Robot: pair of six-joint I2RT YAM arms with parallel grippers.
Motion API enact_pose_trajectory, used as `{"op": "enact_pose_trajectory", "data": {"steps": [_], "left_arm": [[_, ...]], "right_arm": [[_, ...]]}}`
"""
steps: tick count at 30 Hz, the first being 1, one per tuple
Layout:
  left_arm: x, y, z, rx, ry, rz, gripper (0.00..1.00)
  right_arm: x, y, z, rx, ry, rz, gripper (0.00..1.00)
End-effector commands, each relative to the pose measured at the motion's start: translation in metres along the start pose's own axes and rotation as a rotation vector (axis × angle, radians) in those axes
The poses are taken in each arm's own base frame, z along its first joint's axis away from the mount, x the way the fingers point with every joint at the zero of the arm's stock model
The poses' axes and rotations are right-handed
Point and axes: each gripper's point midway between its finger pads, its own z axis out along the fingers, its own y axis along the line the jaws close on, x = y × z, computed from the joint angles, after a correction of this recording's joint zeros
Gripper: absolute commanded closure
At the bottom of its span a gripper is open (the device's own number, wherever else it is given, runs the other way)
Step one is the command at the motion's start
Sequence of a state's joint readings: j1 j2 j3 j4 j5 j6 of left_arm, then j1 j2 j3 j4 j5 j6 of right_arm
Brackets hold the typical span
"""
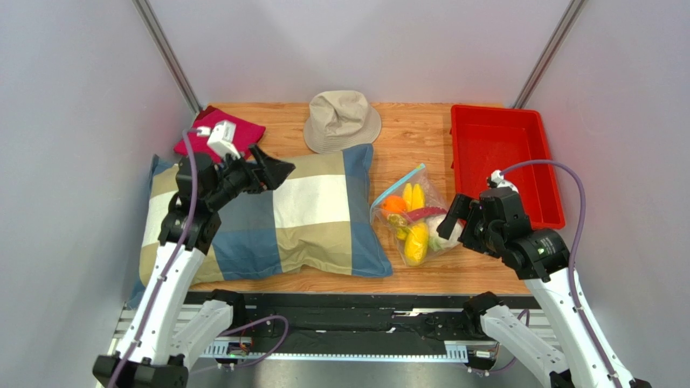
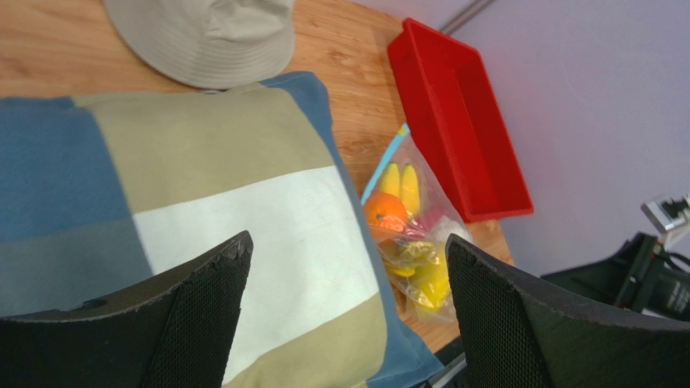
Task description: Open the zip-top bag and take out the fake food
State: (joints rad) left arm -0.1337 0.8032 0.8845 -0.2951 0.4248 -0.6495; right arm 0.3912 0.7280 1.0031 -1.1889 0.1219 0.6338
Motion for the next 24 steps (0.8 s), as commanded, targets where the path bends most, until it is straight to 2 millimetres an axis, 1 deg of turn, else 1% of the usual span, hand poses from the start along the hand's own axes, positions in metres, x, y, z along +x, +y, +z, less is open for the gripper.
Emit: {"op": "enact_pose_trajectory", "data": {"steps": [1, 2, 3, 4, 5, 6, 7, 8, 9, 10, 11, 12, 13, 14, 15, 16, 17, 18, 19, 20, 21, 22, 23, 24], "left_arm": [[-0.019, -0.044, 0.005, 0.057, 0.034, 0.211, 0.09], [-0.022, -0.050, 0.011, 0.067, 0.036, 0.219, 0.09], [-0.019, -0.058, 0.013, 0.093, 0.048, 0.224, 0.09], [-0.019, -0.063, 0.015, 0.107, 0.052, 0.226, 0.09], [-0.020, -0.068, 0.019, 0.119, 0.055, 0.231, 0.09], [-0.018, -0.072, 0.021, 0.130, 0.063, 0.235, 0.09], [-0.012, -0.080, 0.023, 0.155, 0.083, 0.245, 0.09], [-0.010, -0.082, 0.026, 0.162, 0.096, 0.253, 0.10], [-0.008, -0.085, 0.027, 0.170, 0.104, 0.257, 0.11], [-0.001, -0.091, 0.029, 0.188, 0.125, 0.262, 0.11], [0.003, -0.093, 0.032, 0.198, 0.141, 0.263, 0.11], [0.008, -0.097, 0.033, 0.213, 0.157, 0.269, 0.12], [0.011, -0.099, 0.034, 0.223, 0.168, 0.280, 0.12], [0.019, -0.103, 0.036, 0.236, 0.193, 0.293, 0.12], [0.023, -0.104, 0.037, 0.243, 0.207, 0.299, 0.13], [0.026, -0.106, 0.037, 0.253, 0.217, 0.303, 0.13], [0.032, -0.109, 0.038, 0.264, 0.238, 0.312, 0.13], [0.036, -0.110, 0.039, 0.275, 0.256, 0.313, 0.13], [0.039, -0.111, 0.040, 0.284, 0.271, 0.312, 0.13], [0.044, -0.111, 0.042, 0.290, 0.292, 0.318, 0.13], [0.048, -0.113, 0.042, 0.308, 0.312, 0.322, 0.13], [0.050, -0.113, 0.043, 0.312, 0.321, 0.327, 0.13], [0.054, -0.110, 0.046, 0.313, 0.341, 0.338, 0.14], [0.057, -0.111, 0.047, 0.325, 0.355, 0.344, 0.13]], "right_arm": [[-0.035, 0.003, -0.009, 0.059, -0.080, -0.030, 0.00], [-0.040, 0.005, -0.009, 0.069, -0.082, -0.031, 0.00], [-0.052, 0.011, -0.014, 0.070, -0.103, -0.025, 0.00], [-0.058, 0.013, -0.013, 0.081, -0.110, -0.021, 0.00], [-0.065, 0.017, -0.006, 0.107, -0.100, -0.017, 0.00], [-0.076, 0.023, -0.008, 0.103, -0.125, -0.003, 0.00], [-0.086, 0.025, -0.007, 0.118, -0.152, 0.016, 0.00], [-0.091, 0.030, 0.004, 0.144, -0.130, 0.021, 0.00], [-0.096, 0.034, 0.008, 0.147, -0.134, 0.023, 0.00], [-0.110, 0.046, 0.007, 0.123, -0.155, 0.034, 0.00], [-0.114, 0.051, 0.020, 0.139, -0.133, 0.022, 0.00], [-0.121, 0.056, 0.027, 0.147, -0.134, 0.028, 0.00], [-0.133, 0.061, 0.030, 0.150, -0.159, 0.043, 0.00], [-0.139, 0.064, 0.036, 0.155, -0.159, 0.053, 0.00], [-0.141, 0.066, 0.056, 0.189, -0.124, 0.046, 0.00], [-0.146, 0.066, 0.064, 0.209, -0.128, 0.045, 0.00], [-0.152, 0.071, 0.070, 0.212, -0.126, 0.044, 0.00], [-0.150, 0.071, 0.090, 0.242, -0.088, 0.033, 0.00], [-0.151, 0.073, 0.100, 0.254, -0.069, 0.026, 0.00], [-0.157, 0.080, 0.105, 0.244, -0.067, 0.023, 0.00], [-0.159, 0.083, 0.113, 0.249, -0.057, 0.018, 0.00], [-0.155, 0.080, 0.136, 0.287, -0.022, -0.005, 0.01], [-0.155, 0.081, 0.145, 0.294, -0.012, -0.021, 0.01], [-0.162, 0.086, 0.154, 0.286, -0.015, -0.038, 0.02]]}}
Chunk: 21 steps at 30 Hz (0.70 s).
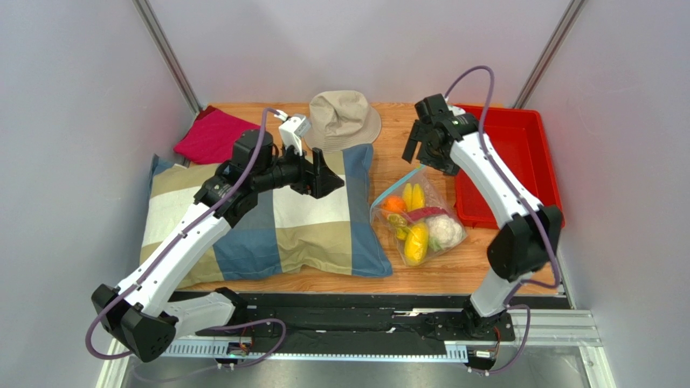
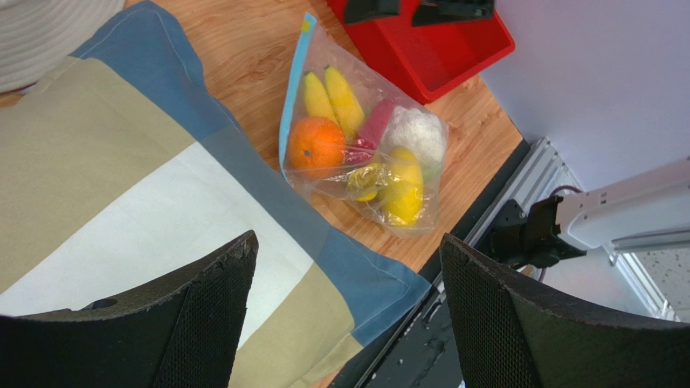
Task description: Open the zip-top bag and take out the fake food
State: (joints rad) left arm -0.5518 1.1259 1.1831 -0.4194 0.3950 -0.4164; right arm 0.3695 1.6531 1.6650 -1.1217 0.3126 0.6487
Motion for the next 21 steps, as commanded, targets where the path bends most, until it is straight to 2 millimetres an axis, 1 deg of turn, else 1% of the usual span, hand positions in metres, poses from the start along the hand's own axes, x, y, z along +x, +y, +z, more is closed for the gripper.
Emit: {"op": "enact_pose_trajectory", "data": {"steps": [1, 3, 4, 5, 7, 8, 9, 10, 11, 12, 14, 15, 16, 17, 18, 19, 20, 21], "left_arm": [[-0.005, -0.013, 0.002, 0.077, 0.032, 0.084, 0.14], [-0.003, -0.018, 0.006, 0.120, 0.080, 0.126, 0.14], [-0.002, -0.019, 0.008, 0.130, 0.099, 0.138, 0.14], [0.000, -0.017, 0.011, 0.136, 0.134, 0.154, 0.14], [0.003, -0.016, 0.015, 0.145, 0.163, 0.164, 0.15], [0.006, -0.014, 0.018, 0.147, 0.187, 0.171, 0.15], [0.008, -0.013, 0.019, 0.150, 0.197, 0.171, 0.15], [0.009, -0.012, 0.020, 0.148, 0.200, 0.172, 0.15], [0.010, -0.010, 0.023, 0.147, 0.205, 0.176, 0.15], [0.011, -0.010, 0.024, 0.151, 0.209, 0.174, 0.15], [0.013, -0.009, 0.029, 0.155, 0.221, 0.163, 0.15], [0.013, -0.010, 0.030, 0.165, 0.225, 0.158, 0.15], [0.015, -0.008, 0.034, 0.166, 0.236, 0.147, 0.16], [0.014, -0.009, 0.036, 0.169, 0.237, 0.133, 0.17], [0.014, -0.011, 0.037, 0.182, 0.242, 0.125, 0.18], [0.015, -0.011, 0.041, 0.188, 0.248, 0.108, 0.19], [0.017, -0.012, 0.042, 0.194, 0.258, 0.098, 0.21], [0.017, -0.013, 0.044, 0.195, 0.260, 0.090, 0.21]], "right_arm": [[-0.022, 0.019, 0.041, 0.034, -0.020, -0.071, 0.03], [-0.022, 0.024, 0.055, 0.030, -0.005, -0.117, 0.05], [-0.026, 0.027, 0.064, 0.025, -0.017, -0.124, 0.06], [-0.024, 0.026, 0.075, 0.037, -0.005, -0.129, 0.06], [-0.026, 0.026, 0.087, 0.032, 0.004, -0.104, 0.07], [-0.023, 0.027, 0.098, 0.048, 0.017, -0.089, 0.06], [-0.023, 0.028, 0.104, 0.062, 0.020, -0.086, 0.03], [-0.028, 0.025, 0.104, 0.091, 0.017, -0.077, 0.02], [-0.027, 0.025, 0.107, 0.108, 0.024, -0.069, 0.02], [-0.019, 0.023, 0.119, 0.138, 0.055, -0.068, 0.01], [-0.014, 0.019, 0.127, 0.168, 0.069, -0.074, 0.01], [-0.011, 0.018, 0.132, 0.174, 0.079, -0.081, 0.03], [-0.011, 0.022, 0.135, 0.158, 0.075, -0.083, 0.04], [-0.006, 0.021, 0.138, 0.149, 0.085, -0.095, 0.07], [-0.008, 0.025, 0.141, 0.127, 0.073, -0.109, 0.12], [-0.009, 0.027, 0.138, 0.109, 0.069, -0.110, 0.14], [-0.005, 0.027, 0.138, 0.101, 0.080, -0.115, 0.17], [-0.007, 0.028, 0.137, 0.090, 0.073, -0.111, 0.22]]}}
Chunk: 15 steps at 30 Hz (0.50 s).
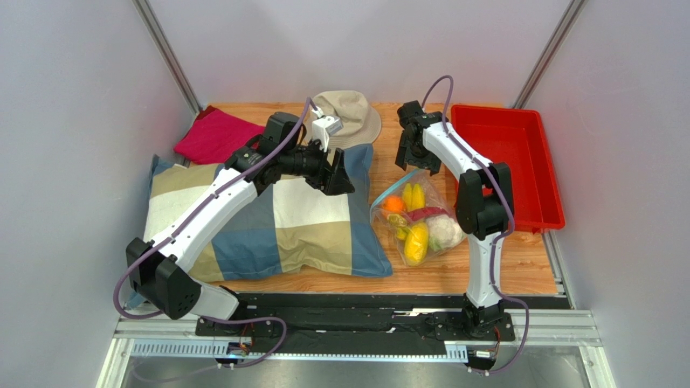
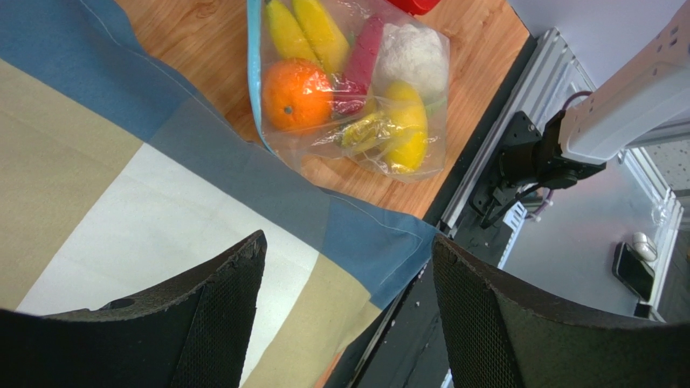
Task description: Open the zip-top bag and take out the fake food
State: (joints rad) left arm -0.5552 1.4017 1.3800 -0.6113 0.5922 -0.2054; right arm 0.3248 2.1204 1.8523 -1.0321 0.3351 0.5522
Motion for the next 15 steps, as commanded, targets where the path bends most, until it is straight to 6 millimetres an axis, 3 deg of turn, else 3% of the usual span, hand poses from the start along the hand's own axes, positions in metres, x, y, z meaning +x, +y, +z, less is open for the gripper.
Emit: {"op": "enact_pose_trajectory", "data": {"steps": [1, 2, 5, 6, 9, 12, 14, 15], "left_arm": [[-0.014, -0.014, 0.004, 0.060, -0.018, -0.001, 0.22], [-0.014, -0.014, 0.006, 0.061, -0.016, -0.005, 0.23], [-0.009, -0.017, 0.016, 0.065, 0.002, -0.010, 0.23], [-0.009, -0.016, 0.018, 0.057, 0.006, -0.013, 0.23], [-0.006, -0.017, 0.035, 0.066, 0.023, -0.052, 0.21], [-0.008, -0.017, 0.055, 0.073, 0.031, -0.073, 0.19], [-0.012, -0.017, 0.071, 0.076, 0.039, -0.065, 0.16], [-0.013, -0.014, 0.077, 0.065, 0.043, -0.066, 0.16]], "right_arm": [[-0.013, 0.010, -0.013, -0.071, -0.060, 0.004, 0.24], [-0.013, 0.009, -0.013, -0.075, -0.060, 0.005, 0.26], [-0.008, 0.010, -0.017, -0.095, -0.047, -0.008, 0.50], [-0.007, 0.011, -0.018, -0.102, -0.043, -0.014, 0.64], [-0.008, 0.010, -0.031, -0.127, -0.054, -0.016, 0.86], [-0.014, 0.005, -0.060, -0.177, -0.097, -0.017, 0.98], [-0.008, 0.003, -0.073, -0.218, -0.093, -0.036, 0.99], [-0.010, 0.001, -0.089, -0.250, -0.119, -0.037, 0.99]]}}
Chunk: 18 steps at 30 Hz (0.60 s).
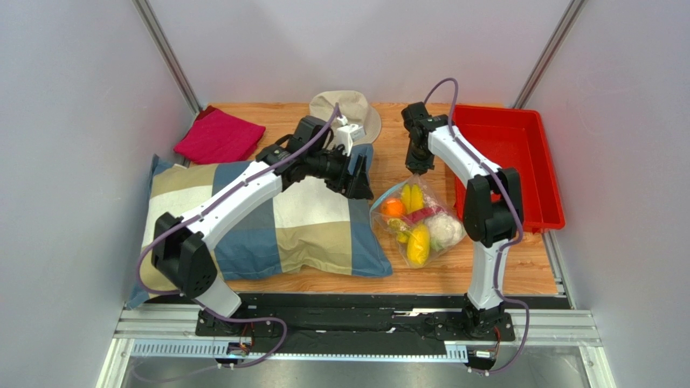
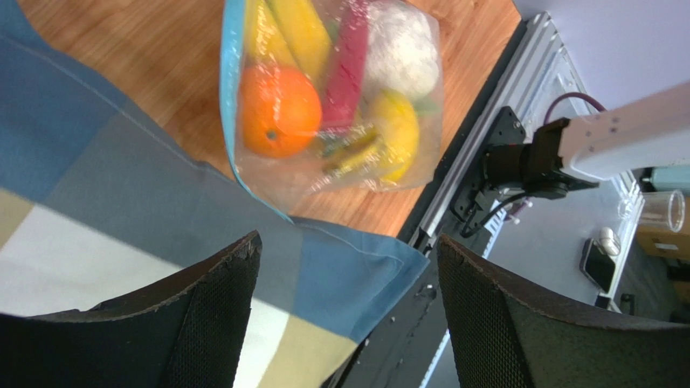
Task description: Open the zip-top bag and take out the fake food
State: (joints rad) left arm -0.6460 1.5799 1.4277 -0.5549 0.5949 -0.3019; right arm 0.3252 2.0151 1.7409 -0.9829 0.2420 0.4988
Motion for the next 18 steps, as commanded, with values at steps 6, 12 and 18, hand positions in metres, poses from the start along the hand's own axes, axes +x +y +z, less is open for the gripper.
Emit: {"op": "enact_pose_trajectory", "data": {"steps": [6, 12, 18], "left_arm": [[-0.053, 0.008, 0.052, -0.007, -0.049, -0.004, 0.16], [-0.065, -0.018, 0.081, 0.238, 0.003, -0.018, 0.18], [-0.059, -0.051, 0.089, 0.448, 0.012, -0.025, 0.20]], "right_arm": [[0.008, 0.001, -0.111, -0.288, -0.139, -0.065, 1.00], [0.025, 0.004, -0.146, -0.448, -0.192, -0.098, 1.00], [0.031, 0.004, -0.160, -0.501, -0.212, -0.094, 0.99]]}}
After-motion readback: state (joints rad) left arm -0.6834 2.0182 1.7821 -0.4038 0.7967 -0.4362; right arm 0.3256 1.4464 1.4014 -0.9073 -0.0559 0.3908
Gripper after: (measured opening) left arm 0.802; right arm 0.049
